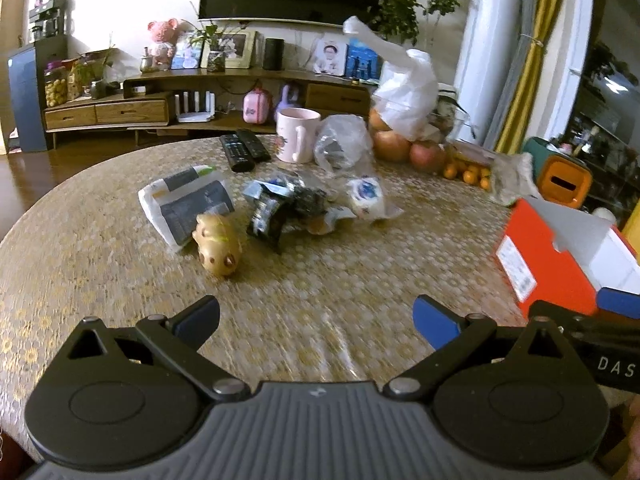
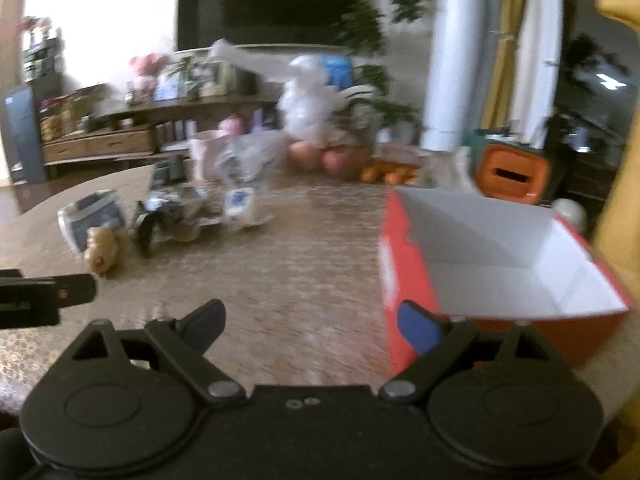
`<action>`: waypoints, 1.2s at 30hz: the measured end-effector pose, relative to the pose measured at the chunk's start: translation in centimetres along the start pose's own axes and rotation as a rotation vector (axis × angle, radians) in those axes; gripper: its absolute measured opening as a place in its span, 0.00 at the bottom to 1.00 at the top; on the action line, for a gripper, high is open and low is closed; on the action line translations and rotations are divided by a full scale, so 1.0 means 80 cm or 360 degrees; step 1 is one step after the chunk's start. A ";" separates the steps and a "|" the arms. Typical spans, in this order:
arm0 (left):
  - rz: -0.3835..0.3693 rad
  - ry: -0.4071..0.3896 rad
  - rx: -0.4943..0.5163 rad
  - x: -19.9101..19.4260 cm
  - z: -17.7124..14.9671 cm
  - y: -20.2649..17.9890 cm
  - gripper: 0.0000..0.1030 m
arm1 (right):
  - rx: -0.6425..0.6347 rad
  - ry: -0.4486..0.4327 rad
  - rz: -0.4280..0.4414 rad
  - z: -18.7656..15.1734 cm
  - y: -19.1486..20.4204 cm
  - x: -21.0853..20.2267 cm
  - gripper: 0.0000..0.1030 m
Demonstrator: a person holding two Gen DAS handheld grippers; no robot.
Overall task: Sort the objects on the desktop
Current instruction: 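Move the left tool toward the tan piggy figurine while the right tool approaches the blueberry bag, then grasp the piggy with the left tool while the right tool grasps the blueberry bag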
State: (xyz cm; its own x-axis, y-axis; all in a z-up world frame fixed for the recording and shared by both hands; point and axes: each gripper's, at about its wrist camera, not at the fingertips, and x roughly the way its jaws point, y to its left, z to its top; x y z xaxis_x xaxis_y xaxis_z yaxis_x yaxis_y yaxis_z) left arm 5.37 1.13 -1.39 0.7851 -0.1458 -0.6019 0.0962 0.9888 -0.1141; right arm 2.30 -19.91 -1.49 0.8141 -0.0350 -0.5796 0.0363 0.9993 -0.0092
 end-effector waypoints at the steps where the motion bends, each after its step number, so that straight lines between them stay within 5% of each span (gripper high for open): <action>1: 0.0013 -0.0002 -0.0009 0.007 0.003 0.004 1.00 | -0.0015 0.0001 0.0034 0.006 0.004 0.009 0.90; 8: 0.0103 -0.0004 -0.0088 0.060 0.024 0.040 1.00 | -0.0119 -0.0019 0.0209 0.044 0.029 0.074 0.90; 27: 0.0290 0.0029 -0.0147 0.181 0.031 0.085 1.00 | -0.0093 0.0015 0.0138 0.107 0.051 0.283 0.84; 36: 0.0319 0.0056 -0.0182 0.206 0.030 0.099 0.81 | -0.0102 0.0096 0.0157 0.109 0.069 0.338 0.81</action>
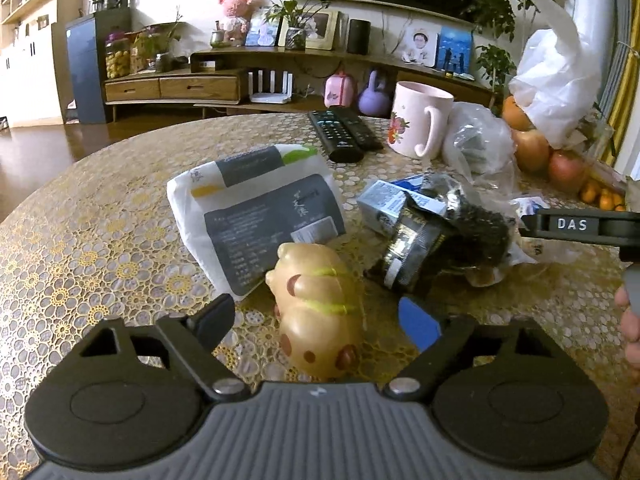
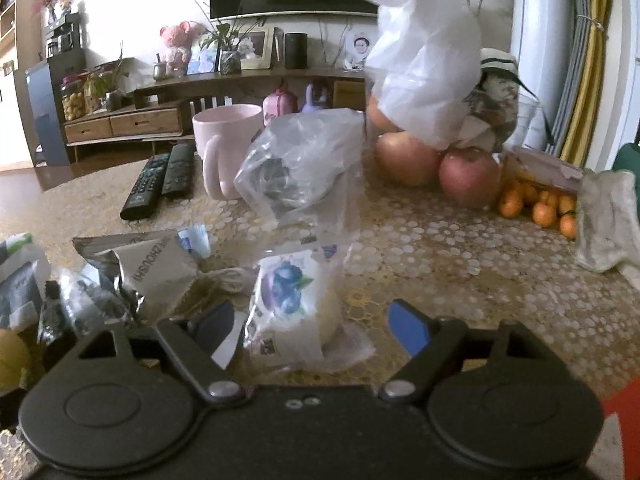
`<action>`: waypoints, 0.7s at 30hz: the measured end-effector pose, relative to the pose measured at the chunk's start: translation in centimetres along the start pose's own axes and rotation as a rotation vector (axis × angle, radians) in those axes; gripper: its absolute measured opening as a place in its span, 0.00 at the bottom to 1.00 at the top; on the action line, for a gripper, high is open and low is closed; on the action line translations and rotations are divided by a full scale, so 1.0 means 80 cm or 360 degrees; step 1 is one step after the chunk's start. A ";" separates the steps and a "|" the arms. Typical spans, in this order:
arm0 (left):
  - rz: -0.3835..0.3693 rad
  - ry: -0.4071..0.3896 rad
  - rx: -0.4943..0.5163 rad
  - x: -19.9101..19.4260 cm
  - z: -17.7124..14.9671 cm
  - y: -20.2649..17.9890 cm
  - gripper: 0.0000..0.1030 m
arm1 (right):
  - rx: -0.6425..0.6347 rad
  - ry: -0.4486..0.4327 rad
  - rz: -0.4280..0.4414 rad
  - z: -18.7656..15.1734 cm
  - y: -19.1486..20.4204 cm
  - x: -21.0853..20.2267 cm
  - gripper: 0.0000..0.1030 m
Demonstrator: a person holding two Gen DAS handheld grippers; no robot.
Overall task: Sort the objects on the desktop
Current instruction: 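Grasp the piggy with the left tool while the right tool grasps the blueberry bag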
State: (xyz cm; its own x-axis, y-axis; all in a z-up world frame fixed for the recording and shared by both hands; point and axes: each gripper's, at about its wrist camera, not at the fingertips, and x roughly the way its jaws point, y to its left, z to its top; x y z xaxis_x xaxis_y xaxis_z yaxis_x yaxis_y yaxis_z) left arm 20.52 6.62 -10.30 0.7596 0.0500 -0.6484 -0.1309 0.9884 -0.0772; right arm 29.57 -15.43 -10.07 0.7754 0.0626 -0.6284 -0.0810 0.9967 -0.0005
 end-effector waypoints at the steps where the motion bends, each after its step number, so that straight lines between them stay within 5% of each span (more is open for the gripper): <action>1: 0.0002 0.0007 -0.0012 0.002 0.000 0.002 0.74 | -0.0011 0.0010 0.0004 0.000 0.002 0.005 0.78; 8: -0.0036 0.0017 -0.0054 0.005 -0.003 0.007 0.49 | 0.0000 0.0044 0.0004 0.001 0.002 0.017 0.58; 11: -0.0026 0.0012 -0.0054 0.004 -0.004 0.006 0.47 | 0.0005 0.0045 0.0015 0.001 0.000 0.014 0.51; 21: -0.0041 -0.0016 -0.0076 -0.021 -0.002 0.003 0.42 | 0.0042 0.0030 -0.0024 -0.006 -0.010 -0.027 0.48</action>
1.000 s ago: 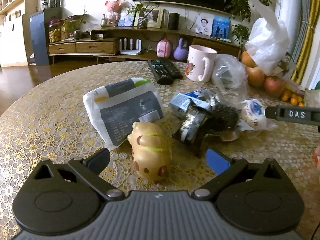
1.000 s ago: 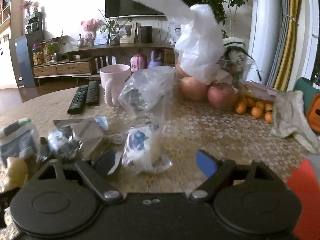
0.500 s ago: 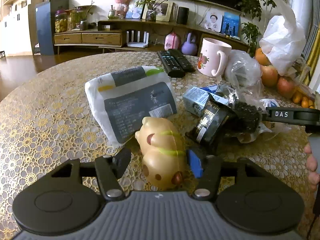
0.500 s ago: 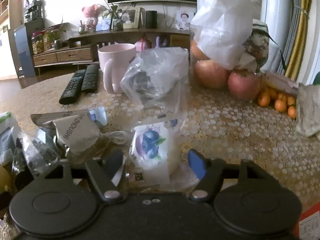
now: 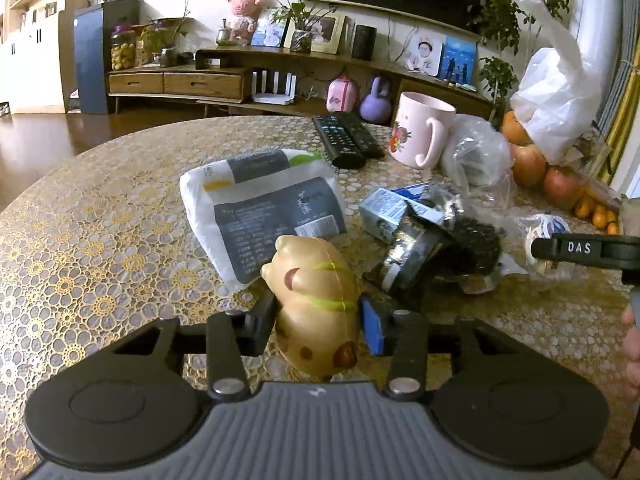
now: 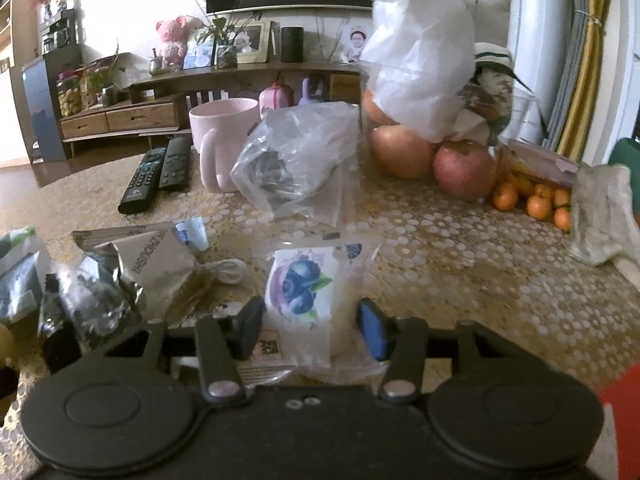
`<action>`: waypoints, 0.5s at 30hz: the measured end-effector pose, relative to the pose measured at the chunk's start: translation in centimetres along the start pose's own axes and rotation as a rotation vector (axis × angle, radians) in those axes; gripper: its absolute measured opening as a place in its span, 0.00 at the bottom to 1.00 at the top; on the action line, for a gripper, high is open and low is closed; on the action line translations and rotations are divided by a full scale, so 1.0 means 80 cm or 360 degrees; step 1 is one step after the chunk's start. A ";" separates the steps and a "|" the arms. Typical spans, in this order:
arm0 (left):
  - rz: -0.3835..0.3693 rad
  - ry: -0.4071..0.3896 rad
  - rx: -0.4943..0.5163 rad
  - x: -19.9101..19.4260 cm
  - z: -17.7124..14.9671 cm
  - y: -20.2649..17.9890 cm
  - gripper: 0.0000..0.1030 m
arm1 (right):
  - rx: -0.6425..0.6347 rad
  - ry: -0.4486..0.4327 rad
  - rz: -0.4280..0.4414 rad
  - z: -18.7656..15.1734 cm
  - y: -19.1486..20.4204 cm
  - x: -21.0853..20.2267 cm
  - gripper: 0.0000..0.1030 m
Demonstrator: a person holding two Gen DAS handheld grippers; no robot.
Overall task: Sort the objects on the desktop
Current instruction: 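Grasp the piggy with the left tool while the right tool grasps the blueberry bag, then carry the piggy and blueberry bag with both tools over the red shoebox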
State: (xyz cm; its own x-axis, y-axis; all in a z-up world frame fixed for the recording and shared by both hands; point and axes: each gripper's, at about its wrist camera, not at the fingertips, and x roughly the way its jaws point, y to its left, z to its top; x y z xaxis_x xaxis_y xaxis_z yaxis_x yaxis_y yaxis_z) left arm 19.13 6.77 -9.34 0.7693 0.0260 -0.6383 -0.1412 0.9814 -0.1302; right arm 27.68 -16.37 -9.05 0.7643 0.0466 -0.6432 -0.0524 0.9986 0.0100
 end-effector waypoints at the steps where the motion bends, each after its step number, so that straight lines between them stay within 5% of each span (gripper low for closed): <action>1: -0.0012 0.0000 0.0002 -0.006 -0.001 -0.002 0.42 | 0.0013 -0.0002 0.0005 -0.002 -0.003 -0.009 0.48; 15: -0.0251 -0.0017 0.0107 -0.111 -0.012 -0.072 0.42 | 0.0148 -0.0016 0.0007 -0.040 -0.046 -0.176 0.48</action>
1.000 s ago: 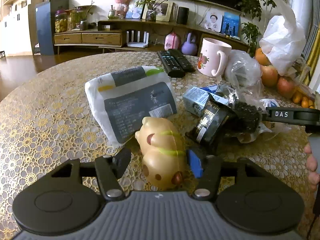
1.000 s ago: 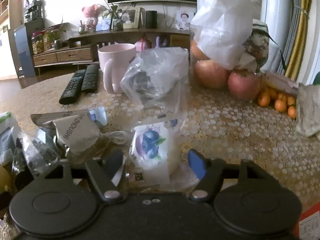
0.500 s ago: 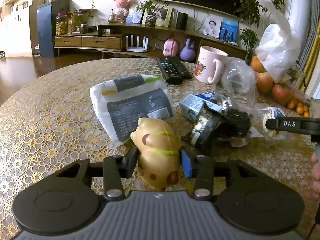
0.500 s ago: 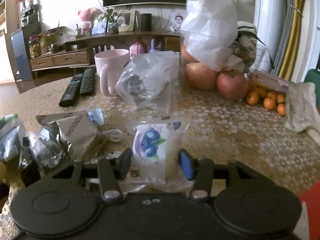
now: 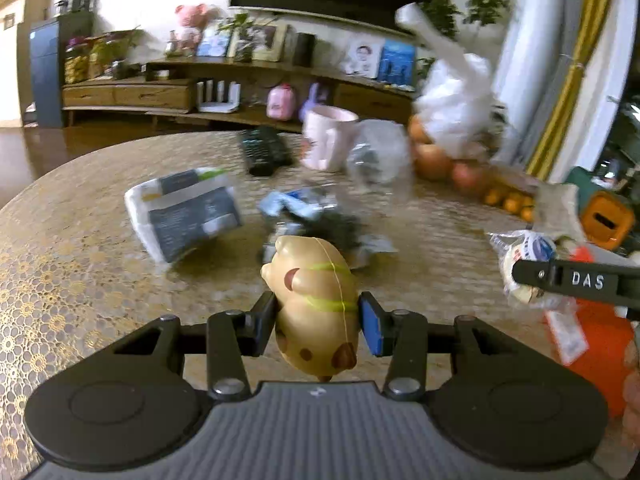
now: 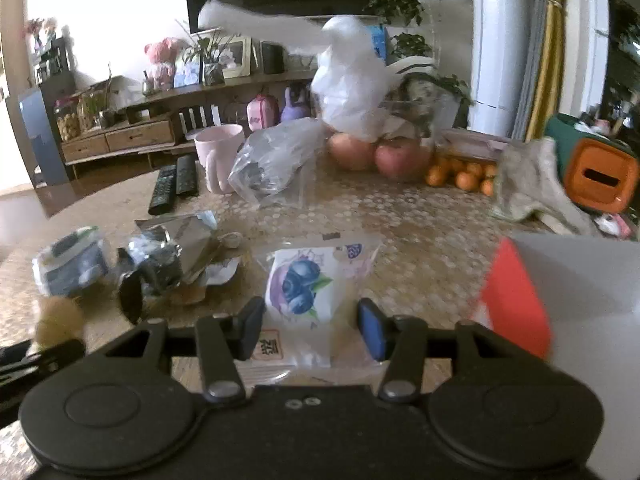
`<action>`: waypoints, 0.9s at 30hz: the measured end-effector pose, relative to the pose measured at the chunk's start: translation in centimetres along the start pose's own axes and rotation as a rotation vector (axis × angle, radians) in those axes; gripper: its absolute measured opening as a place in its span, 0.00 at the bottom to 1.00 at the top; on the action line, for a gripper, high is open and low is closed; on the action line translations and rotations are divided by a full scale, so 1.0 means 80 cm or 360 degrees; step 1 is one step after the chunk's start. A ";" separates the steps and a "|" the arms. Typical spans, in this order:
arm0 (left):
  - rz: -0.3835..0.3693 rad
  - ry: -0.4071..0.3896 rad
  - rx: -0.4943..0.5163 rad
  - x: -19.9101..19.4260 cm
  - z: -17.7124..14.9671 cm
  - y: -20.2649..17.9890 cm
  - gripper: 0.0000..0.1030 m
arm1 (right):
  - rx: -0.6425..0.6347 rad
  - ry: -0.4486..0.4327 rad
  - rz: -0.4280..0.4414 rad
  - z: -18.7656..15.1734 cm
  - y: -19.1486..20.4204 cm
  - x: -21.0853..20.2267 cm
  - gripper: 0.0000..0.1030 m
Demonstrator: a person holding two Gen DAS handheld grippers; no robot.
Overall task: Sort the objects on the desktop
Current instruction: 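Carry the piggy and blueberry bag with both tools over the red shoebox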
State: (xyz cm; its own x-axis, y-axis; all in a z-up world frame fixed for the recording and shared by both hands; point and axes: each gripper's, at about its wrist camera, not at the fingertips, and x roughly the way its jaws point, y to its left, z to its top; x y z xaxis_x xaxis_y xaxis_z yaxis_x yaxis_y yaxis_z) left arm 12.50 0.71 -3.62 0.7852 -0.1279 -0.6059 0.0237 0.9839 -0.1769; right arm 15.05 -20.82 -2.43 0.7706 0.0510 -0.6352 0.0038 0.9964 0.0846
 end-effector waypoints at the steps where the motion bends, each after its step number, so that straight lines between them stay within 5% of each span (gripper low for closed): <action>1: -0.0021 -0.0005 0.0015 -0.008 0.000 -0.009 0.42 | 0.0011 -0.0001 0.0002 -0.003 -0.006 -0.015 0.48; 13: -0.0308 -0.0053 0.0221 -0.087 -0.003 -0.117 0.42 | 0.0081 -0.0129 -0.0025 -0.027 -0.070 -0.152 0.48; 27: -0.0667 -0.0007 0.0587 -0.097 -0.004 -0.270 0.42 | 0.0191 -0.0205 -0.0276 -0.042 -0.194 -0.190 0.48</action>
State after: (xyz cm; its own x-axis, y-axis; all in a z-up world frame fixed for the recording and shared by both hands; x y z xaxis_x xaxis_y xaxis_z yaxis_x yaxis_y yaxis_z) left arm 5.68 -19.61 4.66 0.6649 -0.5176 -0.5386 0.5485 0.8277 -0.1183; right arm 1.11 -36.80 3.32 0.8268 -0.1365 -0.5457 0.2127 0.9739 0.0786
